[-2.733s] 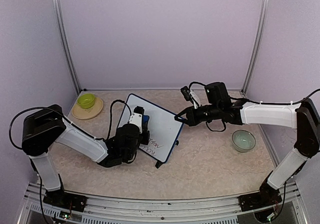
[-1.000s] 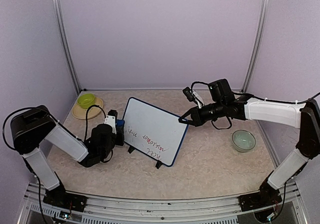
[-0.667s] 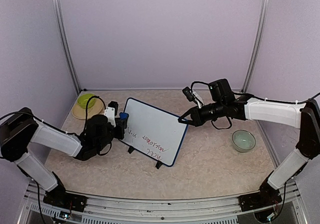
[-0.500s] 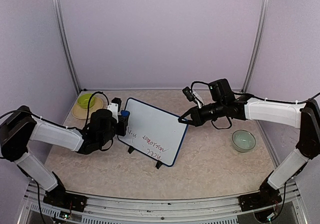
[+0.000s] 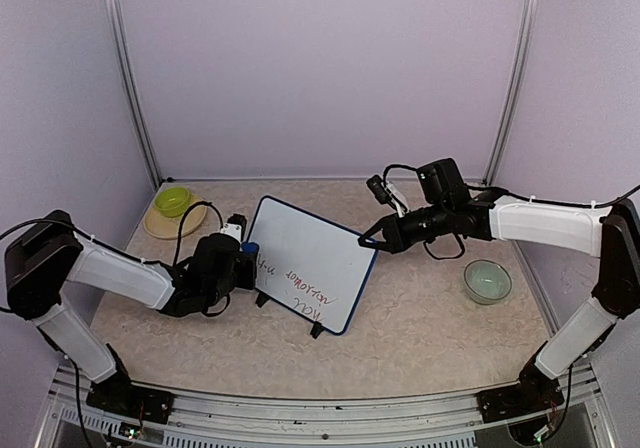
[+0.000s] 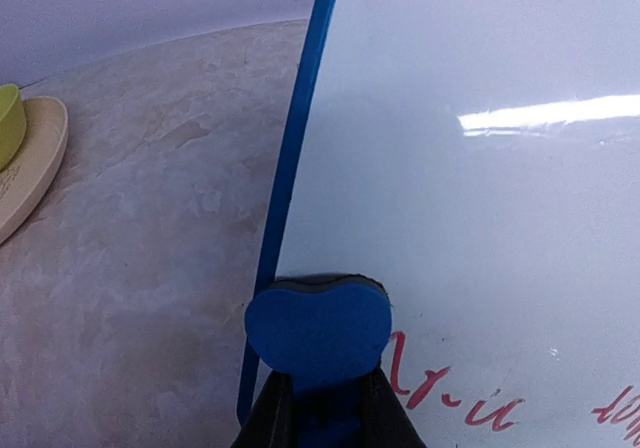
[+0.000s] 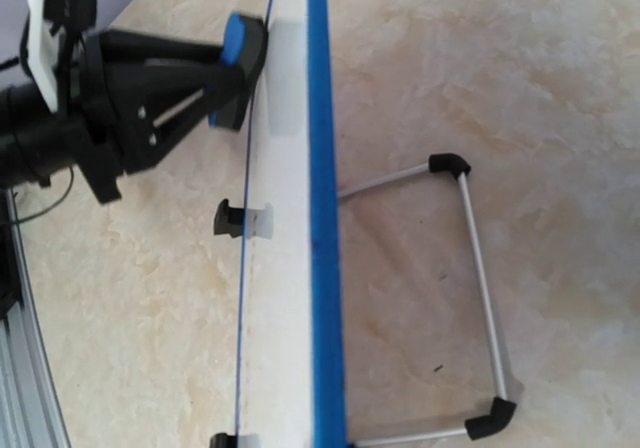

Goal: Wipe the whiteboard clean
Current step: Erase the center of the whiteboard.

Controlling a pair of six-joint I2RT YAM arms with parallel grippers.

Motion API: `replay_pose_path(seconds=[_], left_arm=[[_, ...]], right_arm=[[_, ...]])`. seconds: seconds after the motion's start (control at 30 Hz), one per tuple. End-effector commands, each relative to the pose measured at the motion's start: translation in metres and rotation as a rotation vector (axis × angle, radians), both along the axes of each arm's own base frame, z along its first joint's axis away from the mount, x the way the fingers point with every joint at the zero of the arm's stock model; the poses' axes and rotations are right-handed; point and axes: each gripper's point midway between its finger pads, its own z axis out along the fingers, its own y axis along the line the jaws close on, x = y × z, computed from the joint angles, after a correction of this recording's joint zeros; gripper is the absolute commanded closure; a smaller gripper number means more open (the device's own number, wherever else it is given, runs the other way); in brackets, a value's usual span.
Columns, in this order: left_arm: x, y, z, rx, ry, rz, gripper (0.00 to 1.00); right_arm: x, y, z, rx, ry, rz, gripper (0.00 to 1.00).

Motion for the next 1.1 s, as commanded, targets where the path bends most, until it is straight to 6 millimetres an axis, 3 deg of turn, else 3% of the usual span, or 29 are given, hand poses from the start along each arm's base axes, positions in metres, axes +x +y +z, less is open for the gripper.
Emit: replay_pose_path(seconds=[0.0,0.13,0.23,0.53,0.73,0.9,1.07], left_arm=[[-0.040,0.005,-0.063,0.045,0.207,-0.060,0.88],[-0.051,0.008,-0.067,-0.019,0.231,-0.055,0.88],[-0.049,0.010,-0.056,-0.037,0.198,-0.047,0.88],[-0.005,0.007,-0.007,-0.056,0.071,-0.010,0.88],[0.015,-0.001,0.013,-0.092,0.037,-0.024,0.88],[0.011,0.002,0.008,-0.107,0.064,-0.027,0.88],[-0.009,0.022,-0.021,-0.083,0.136,0.016,0.88]], right_arm=[[-0.013,-0.006,-0.008,-0.047,-0.026,0.052,1.00],[-0.013,-0.006,-0.008,-0.046,-0.027,0.049,1.00],[-0.013,-0.006,-0.006,-0.043,-0.031,0.049,1.00],[-0.015,-0.007,-0.008,-0.043,-0.024,0.050,1.00],[-0.016,-0.007,-0.005,-0.040,-0.030,0.050,1.00],[-0.016,-0.008,-0.006,-0.043,-0.025,0.048,1.00],[-0.015,-0.006,-0.008,-0.044,-0.023,0.049,1.00]])
